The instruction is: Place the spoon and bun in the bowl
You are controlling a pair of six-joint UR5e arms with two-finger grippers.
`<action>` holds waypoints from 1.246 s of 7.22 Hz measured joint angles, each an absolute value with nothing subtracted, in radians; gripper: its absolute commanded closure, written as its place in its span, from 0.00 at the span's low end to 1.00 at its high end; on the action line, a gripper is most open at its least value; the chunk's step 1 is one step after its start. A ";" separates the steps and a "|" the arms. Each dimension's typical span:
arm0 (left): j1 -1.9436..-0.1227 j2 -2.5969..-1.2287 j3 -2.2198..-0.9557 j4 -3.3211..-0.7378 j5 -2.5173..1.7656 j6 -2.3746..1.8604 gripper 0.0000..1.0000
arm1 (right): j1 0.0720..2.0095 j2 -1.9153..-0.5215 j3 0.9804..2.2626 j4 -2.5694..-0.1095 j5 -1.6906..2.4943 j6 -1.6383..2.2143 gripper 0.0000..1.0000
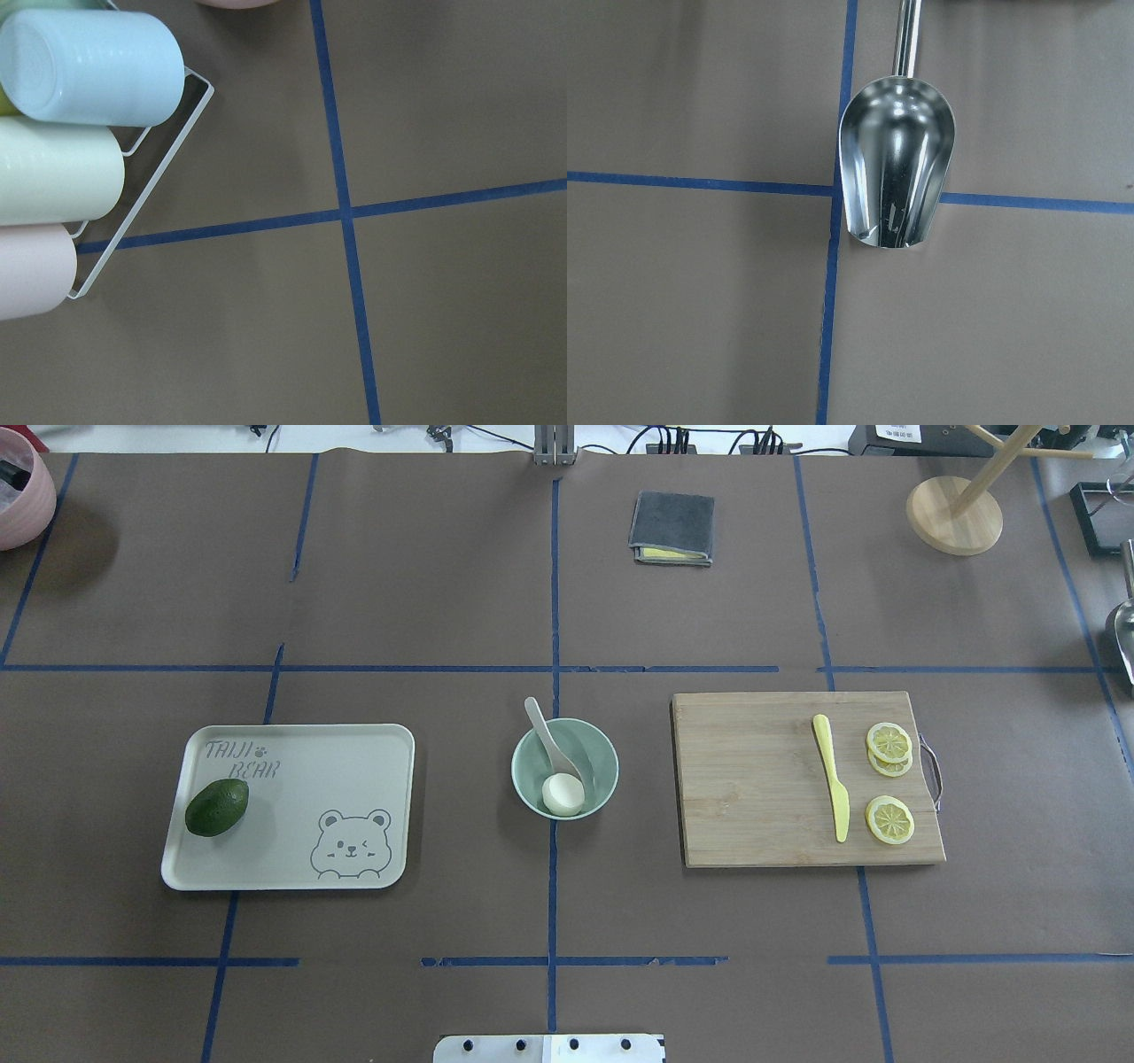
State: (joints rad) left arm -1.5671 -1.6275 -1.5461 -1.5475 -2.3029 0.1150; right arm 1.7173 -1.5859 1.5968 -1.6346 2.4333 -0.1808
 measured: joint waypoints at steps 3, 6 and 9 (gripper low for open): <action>-1.566 -1.621 -1.546 -1.548 -2.303 0.115 0.00 | 1.691 -1.617 1.617 -1.633 2.428 -0.147 0.00; -1.567 -1.620 -1.546 -1.548 -2.302 0.115 0.00 | 1.657 -1.619 1.620 -1.632 2.421 -0.142 0.00; -1.567 -1.620 -1.550 -1.548 -2.303 0.114 0.00 | 1.655 -1.618 1.622 -1.627 2.422 -0.141 0.00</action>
